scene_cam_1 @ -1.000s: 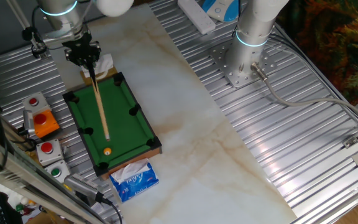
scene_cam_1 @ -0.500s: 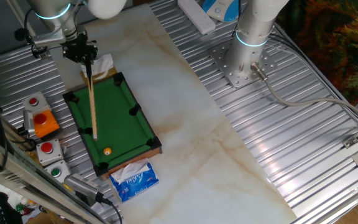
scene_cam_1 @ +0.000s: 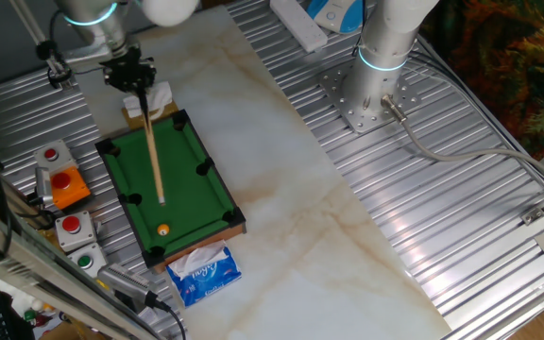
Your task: Hit the pool ball
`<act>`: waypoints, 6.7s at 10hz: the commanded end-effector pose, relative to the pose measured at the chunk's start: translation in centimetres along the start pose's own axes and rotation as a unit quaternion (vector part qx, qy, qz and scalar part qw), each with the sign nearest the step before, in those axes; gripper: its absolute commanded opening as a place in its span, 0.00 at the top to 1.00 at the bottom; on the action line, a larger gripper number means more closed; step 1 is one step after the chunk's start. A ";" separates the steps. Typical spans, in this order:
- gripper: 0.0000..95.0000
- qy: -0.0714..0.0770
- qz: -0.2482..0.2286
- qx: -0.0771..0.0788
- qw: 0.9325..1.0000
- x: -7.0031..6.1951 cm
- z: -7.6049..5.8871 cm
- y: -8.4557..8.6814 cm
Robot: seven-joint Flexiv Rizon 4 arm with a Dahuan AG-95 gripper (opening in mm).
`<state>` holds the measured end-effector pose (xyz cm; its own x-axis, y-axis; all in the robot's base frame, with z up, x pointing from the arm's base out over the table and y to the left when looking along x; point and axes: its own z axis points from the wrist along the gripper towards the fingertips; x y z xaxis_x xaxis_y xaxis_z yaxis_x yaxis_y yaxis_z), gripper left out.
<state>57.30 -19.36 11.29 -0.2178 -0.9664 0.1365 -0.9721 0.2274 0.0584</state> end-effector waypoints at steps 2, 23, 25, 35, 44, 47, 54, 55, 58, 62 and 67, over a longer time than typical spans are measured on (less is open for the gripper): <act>1.00 0.008 0.018 -0.011 1.000 0.0 0.6 -0.6; 1.00 0.011 0.068 -0.014 0.997 -8.2 1.3 0.7; 1.00 0.010 0.069 -0.014 0.997 -8.4 0.9 0.8; 1.00 0.012 0.046 -0.012 0.999 -5.1 0.1 0.2; 1.00 0.018 0.000 -0.014 1.000 6.1 -2.9 0.2; 1.00 -0.002 -0.014 -0.007 1.000 6.0 -2.9 0.2; 1.00 -0.050 -0.087 0.018 0.995 1.3 -3.1 0.2; 1.00 -0.054 -0.090 0.021 0.994 0.3 -2.9 0.2; 1.00 -0.062 -0.080 0.020 0.995 -2.6 -2.3 0.4; 1.00 -0.054 -0.069 0.020 0.996 -6.8 -1.3 0.9; 1.00 -0.053 -0.105 0.020 0.993 -8.6 -0.4 1.2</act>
<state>58.02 -10.55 10.52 -0.0133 -0.9998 0.0176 -0.9993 0.0139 0.0359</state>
